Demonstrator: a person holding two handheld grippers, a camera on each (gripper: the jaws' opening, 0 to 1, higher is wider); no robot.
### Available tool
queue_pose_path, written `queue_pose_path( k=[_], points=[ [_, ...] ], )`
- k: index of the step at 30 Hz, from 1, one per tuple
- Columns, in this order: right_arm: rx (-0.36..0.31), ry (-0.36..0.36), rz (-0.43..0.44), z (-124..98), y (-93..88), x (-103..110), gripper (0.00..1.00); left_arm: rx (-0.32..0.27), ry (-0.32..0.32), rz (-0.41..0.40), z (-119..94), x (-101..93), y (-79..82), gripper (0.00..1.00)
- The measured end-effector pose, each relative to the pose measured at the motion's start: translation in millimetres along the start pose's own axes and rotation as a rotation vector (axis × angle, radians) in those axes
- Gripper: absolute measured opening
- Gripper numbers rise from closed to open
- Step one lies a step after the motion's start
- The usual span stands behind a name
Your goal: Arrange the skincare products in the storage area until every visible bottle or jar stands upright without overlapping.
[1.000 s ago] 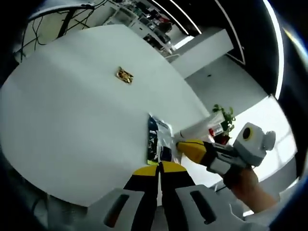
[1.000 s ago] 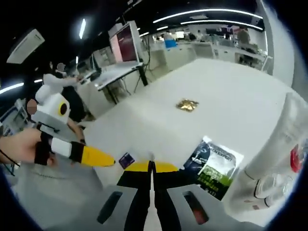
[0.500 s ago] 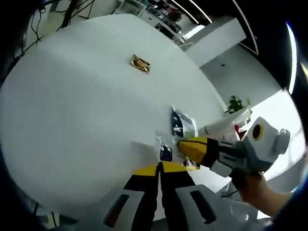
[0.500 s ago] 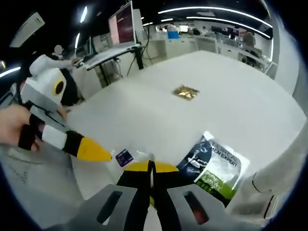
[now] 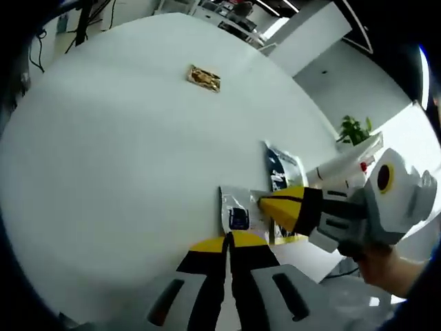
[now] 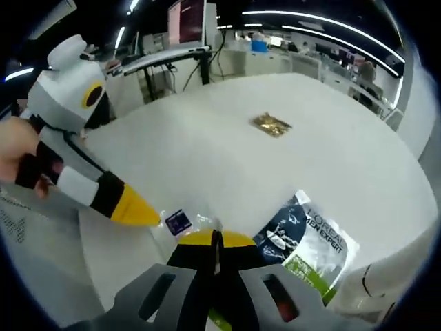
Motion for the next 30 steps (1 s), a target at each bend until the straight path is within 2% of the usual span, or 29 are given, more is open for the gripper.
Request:
queue_pose_path(
  k=[10,15,17,22,23,26,27,30],
  points=[
    [-0.010,-0.008,-0.036,1.4,-5.4,-0.8,0.01,-0.007,-0.005,0.083,11.5,8.1,4.0,0.00],
    [-0.012,-0.002,-0.060,0.2,-2.2,-1.1,0.01,-0.002,-0.026,0.165,13.8,7.5,4.1,0.01],
    [-0.011,0.000,-0.054,0.5,-2.6,-1.7,0.01,0.017,-0.034,0.191,12.4,5.2,2.7,0.03],
    [-0.014,-0.009,-0.050,1.6,-3.4,-1.6,0.01,0.011,-0.009,0.411,4.3,4.1,10.9,0.25],
    [-0.014,-0.010,-0.050,1.6,-3.4,-1.8,0.01,0.007,-0.017,0.451,4.0,2.2,12.2,0.26],
    [-0.015,-0.009,-0.043,1.7,-3.9,-2.2,0.01,-0.024,-0.078,0.605,8.8,-5.5,17.0,0.23],
    [-0.015,-0.009,-0.044,1.7,-3.7,-2.0,0.01,-0.036,-0.102,0.679,10.9,-10.6,18.8,0.23],
    [-0.013,-0.010,-0.047,1.9,-3.7,-1.8,0.01,-0.066,-0.177,0.823,19.1,-22.4,19.6,0.29]
  ],
)
Point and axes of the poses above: the point that each gripper's makers call its tool centre point, and the gripper's own axes: z roughly forward along the fingers, x roughly to its left, y roughly out of its top, the point moved 3 cm from there along -z, roughly backward along the fingers, and after that the axes turned 14 degrees about -x, right-handed, at the moved point
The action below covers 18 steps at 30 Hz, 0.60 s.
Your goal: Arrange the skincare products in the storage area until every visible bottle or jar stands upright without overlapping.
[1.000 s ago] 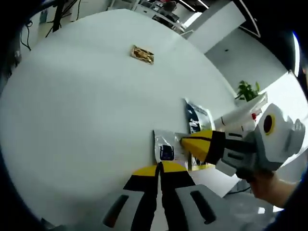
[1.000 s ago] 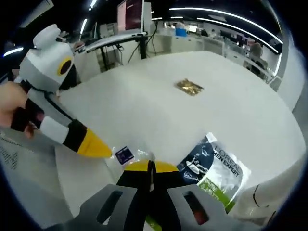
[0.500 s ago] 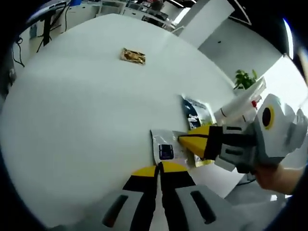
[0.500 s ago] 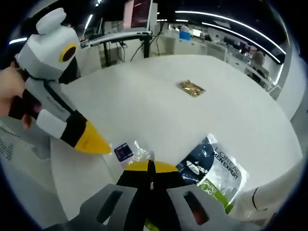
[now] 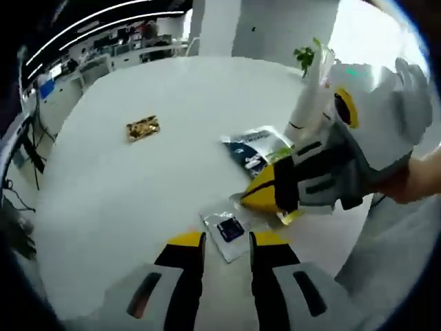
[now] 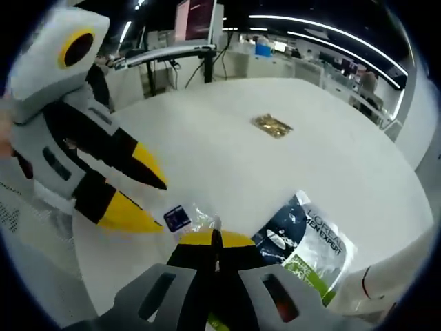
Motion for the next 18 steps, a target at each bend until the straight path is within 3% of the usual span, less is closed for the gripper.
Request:
queue_pose_path(
  k=[2,10,18],
  points=[
    [0.002,0.000,0.004,0.0,-0.2,0.0,0.01,-0.005,-0.033,0.039,4.0,-5.8,0.6,0.33],
    [0.001,0.001,0.008,-0.9,-0.1,1.1,0.01,0.023,-0.046,0.122,15.0,-1.2,-12.7,0.35],
    [0.006,0.001,0.003,-1.6,0.7,1.3,0.01,0.019,-0.052,0.101,15.8,-0.3,-13.9,0.35]
  ],
)
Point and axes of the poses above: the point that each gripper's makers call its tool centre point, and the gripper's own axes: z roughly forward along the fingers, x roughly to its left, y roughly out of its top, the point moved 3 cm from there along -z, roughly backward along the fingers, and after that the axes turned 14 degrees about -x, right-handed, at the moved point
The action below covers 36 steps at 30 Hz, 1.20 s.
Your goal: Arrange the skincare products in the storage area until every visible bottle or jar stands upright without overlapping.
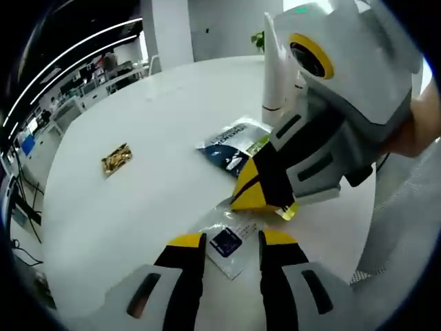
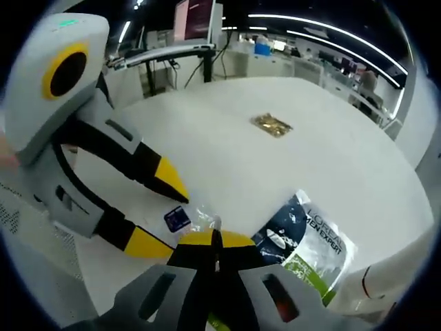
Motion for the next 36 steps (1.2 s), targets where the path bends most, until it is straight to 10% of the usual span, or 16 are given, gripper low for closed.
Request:
queue_pose_path(
  k=[20,36],
  points=[
    [-0.122,-0.002,-0.069,-40.8,32.3,5.3,0.18,0.006,0.021,-0.035,0.9,-1.1,-1.1,0.33],
    [-0.149,-0.067,0.010,-124.6,26.8,6.1,0.25,0.002,0.013,-0.090,0.4,-6.7,5.2,0.42]
  ],
)
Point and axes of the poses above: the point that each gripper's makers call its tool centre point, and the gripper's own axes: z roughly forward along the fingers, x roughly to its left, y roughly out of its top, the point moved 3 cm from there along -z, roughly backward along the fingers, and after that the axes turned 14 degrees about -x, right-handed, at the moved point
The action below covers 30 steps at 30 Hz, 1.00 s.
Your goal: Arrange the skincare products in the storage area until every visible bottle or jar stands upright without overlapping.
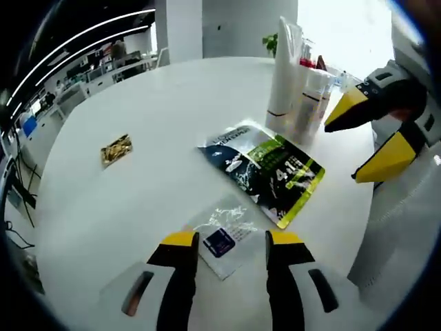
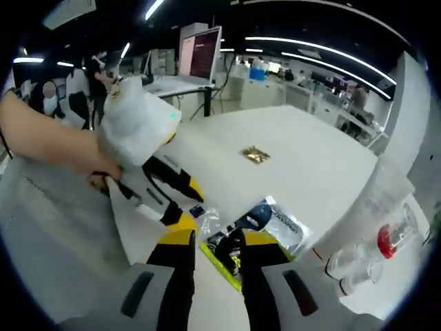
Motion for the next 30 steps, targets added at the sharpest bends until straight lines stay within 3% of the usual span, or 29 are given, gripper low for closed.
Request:
queue_pose_path(
  k=[12,19,30],
  points=[
    [-0.016,-0.202,0.102,-58.7,-1.9,-41.6,0.36,-0.016,0.000,0.001,-15.8,0.0,12.2,0.44],
    [-0.024,-0.238,0.131,-69.3,-5.7,-50.8,0.44,-0.040,0.019,-0.048,-29.4,-1.9,20.5,0.49],
    [-0.026,-0.245,0.163,-84.4,-9.7,-44.9,0.52,-0.043,0.028,-0.130,-55.5,-7.1,23.5,0.56]
  ],
)
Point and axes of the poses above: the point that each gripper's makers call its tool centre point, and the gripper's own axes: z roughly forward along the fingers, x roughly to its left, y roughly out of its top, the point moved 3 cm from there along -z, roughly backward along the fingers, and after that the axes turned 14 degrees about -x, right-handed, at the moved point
